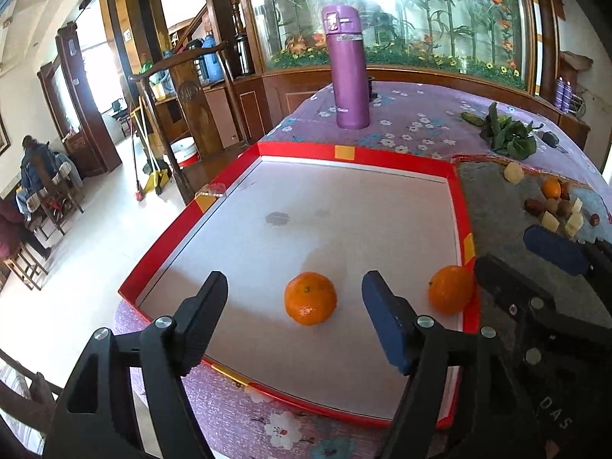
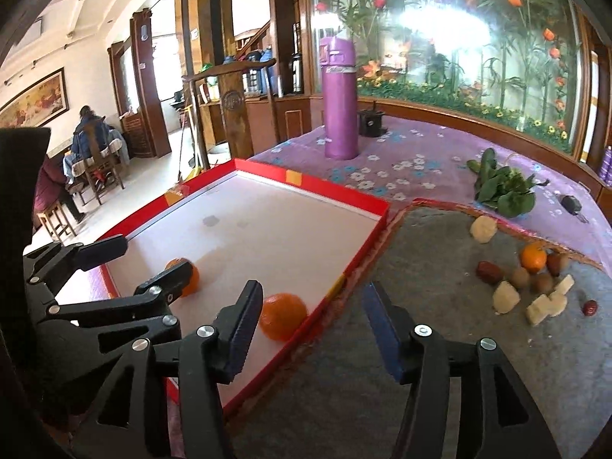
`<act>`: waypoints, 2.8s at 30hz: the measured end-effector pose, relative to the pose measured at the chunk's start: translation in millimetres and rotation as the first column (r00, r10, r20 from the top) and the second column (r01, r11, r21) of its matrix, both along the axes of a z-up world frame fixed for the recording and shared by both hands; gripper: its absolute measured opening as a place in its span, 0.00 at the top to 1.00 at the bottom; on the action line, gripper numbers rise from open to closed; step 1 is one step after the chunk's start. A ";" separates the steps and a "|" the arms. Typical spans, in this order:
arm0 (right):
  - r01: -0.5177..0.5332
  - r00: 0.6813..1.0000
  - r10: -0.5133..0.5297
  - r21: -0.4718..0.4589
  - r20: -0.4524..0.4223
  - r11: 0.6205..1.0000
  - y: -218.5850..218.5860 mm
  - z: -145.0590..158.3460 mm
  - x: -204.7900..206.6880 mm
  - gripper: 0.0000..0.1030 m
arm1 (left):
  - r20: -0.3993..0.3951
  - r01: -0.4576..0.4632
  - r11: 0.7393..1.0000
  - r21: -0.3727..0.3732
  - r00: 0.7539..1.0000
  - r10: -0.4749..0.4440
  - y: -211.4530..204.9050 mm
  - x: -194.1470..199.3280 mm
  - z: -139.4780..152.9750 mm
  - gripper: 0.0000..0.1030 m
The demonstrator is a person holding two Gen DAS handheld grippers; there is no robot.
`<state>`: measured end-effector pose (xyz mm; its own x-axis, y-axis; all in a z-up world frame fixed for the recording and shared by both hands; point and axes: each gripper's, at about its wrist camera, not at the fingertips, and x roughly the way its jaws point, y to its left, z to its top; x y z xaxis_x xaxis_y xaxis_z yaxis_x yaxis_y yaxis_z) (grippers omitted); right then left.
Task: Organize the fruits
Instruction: 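Carry both oranges into the white tray and open both grippers, then withdraw both grippers from the tray back over the felt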
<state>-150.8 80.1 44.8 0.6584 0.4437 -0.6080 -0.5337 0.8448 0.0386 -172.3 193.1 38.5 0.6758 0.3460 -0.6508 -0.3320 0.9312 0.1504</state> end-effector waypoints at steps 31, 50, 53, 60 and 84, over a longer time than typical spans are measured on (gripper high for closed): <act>0.258 0.962 -0.261 0.041 0.085 0.965 -89.0 51.9 -2.8 0.37 | 0.035 0.117 0.988 0.103 0.992 -0.121 -58.1 -15.5 28.2 0.21; 0.312 0.942 -0.318 0.067 0.108 0.948 -107.9 70.0 -12.4 0.37 | 0.052 0.141 0.982 0.122 0.988 -0.148 -71.3 -25.5 34.7 0.21; 0.316 0.940 -0.322 0.069 0.109 0.946 -108.8 70.4 -12.5 0.36 | 0.048 0.141 0.982 0.125 0.988 -0.148 -72.3 -24.8 33.7 0.21; 0.319 0.940 -0.325 0.073 0.102 0.945 -109.6 69.3 -9.8 0.36 | 0.045 0.144 0.982 0.123 0.988 -0.150 -73.2 -24.2 32.4 0.21; 0.308 0.948 -0.312 0.074 0.056 0.949 -124.7 58.0 2.0 0.33 | 0.017 0.207 0.971 0.120 0.978 -0.210 -85.8 -11.8 23.9 0.21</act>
